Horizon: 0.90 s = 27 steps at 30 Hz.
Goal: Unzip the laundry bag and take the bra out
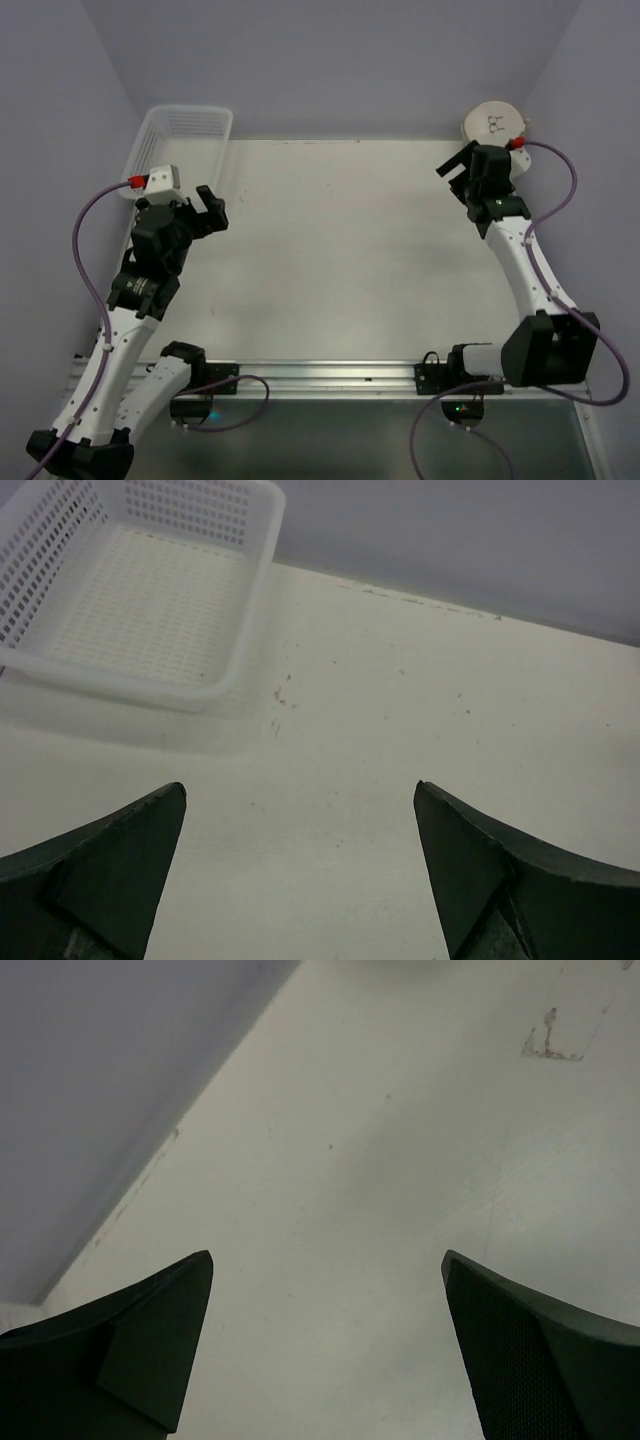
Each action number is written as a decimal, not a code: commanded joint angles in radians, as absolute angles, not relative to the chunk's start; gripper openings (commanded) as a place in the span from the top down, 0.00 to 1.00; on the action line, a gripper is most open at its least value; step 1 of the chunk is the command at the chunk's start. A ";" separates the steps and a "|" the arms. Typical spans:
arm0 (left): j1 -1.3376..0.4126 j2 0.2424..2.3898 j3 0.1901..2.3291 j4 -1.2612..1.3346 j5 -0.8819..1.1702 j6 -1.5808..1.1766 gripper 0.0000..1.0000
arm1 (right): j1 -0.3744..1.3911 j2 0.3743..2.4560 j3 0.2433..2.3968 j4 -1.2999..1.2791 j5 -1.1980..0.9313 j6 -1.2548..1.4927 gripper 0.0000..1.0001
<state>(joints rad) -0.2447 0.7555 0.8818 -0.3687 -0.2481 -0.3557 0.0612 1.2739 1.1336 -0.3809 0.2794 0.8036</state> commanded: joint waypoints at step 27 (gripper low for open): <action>-0.247 0.796 0.917 -0.390 -0.138 -0.328 0.00 | -0.227 2.282 1.833 0.127 0.281 1.256 0.14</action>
